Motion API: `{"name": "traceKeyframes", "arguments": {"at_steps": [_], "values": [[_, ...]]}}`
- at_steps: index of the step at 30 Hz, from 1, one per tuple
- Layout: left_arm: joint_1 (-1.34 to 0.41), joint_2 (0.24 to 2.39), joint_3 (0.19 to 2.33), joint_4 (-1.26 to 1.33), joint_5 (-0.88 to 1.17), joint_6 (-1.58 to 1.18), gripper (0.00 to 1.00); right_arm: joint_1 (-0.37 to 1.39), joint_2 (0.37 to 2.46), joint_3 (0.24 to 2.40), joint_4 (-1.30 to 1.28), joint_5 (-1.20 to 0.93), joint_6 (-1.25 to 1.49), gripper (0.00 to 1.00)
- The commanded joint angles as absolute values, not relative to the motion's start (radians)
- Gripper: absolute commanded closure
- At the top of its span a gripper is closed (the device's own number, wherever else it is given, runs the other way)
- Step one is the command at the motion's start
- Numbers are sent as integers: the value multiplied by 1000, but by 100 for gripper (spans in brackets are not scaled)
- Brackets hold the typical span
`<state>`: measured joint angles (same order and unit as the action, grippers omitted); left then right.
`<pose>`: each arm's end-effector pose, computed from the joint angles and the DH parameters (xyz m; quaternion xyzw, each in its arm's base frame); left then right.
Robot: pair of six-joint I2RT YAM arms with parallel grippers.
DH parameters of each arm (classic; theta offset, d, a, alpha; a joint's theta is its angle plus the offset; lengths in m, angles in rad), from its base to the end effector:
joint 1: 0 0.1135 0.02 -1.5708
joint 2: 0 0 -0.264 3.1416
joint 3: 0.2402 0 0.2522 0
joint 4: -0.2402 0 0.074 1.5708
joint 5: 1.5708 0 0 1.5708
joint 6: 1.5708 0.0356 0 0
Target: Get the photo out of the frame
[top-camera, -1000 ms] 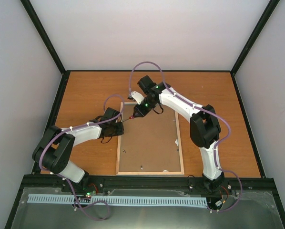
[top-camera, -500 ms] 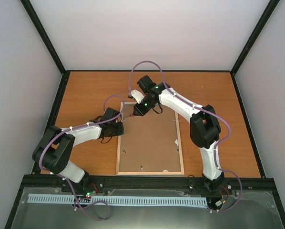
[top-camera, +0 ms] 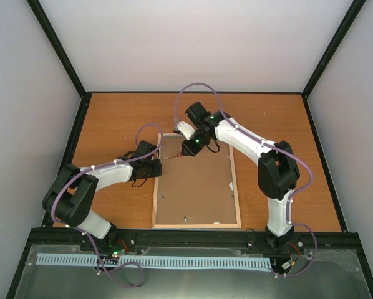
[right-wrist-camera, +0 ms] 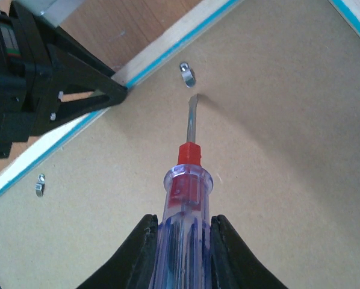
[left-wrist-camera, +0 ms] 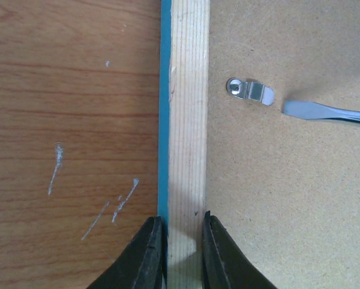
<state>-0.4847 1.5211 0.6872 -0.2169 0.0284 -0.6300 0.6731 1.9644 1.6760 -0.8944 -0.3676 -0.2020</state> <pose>0.2388 -0.1269 0.1410 -0.0665 0.9640 -0.1476 0.2109 0.3155 0.2679 0.2459 -0.4407 0.8589 0.2186 0.1425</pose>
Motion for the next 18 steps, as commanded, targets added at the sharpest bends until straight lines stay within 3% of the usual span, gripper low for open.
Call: {"name": "traceKeyframes", "arguments": {"at_steps": [1, 5, 11, 12, 13, 14, 18], "values": [[-489, 1543, 700, -194, 64, -652, 99, 666, 1892, 1659, -925, -305, -219, 97], [-489, 1540, 711, -201, 72, -655, 99, 623, 1831, 1635, -931, -290, -232, 97], [-488, 1527, 713, -208, 86, -692, 97, 532, 1635, 1427, -887, -275, -277, 97], [-488, 1529, 723, -220, 89, -693, 89, 516, 1596, 1377, -883, -270, -287, 97], [-487, 1529, 734, -235, 81, -693, 72, 503, 1559, 1344, -881, -264, -297, 97], [-488, 1526, 750, -254, 72, -692, 63, 489, 1519, 1309, -881, -258, -307, 97], [-488, 1525, 851, -316, 23, -642, 49, 433, 1354, 1197, -885, -217, -354, 97]]}}
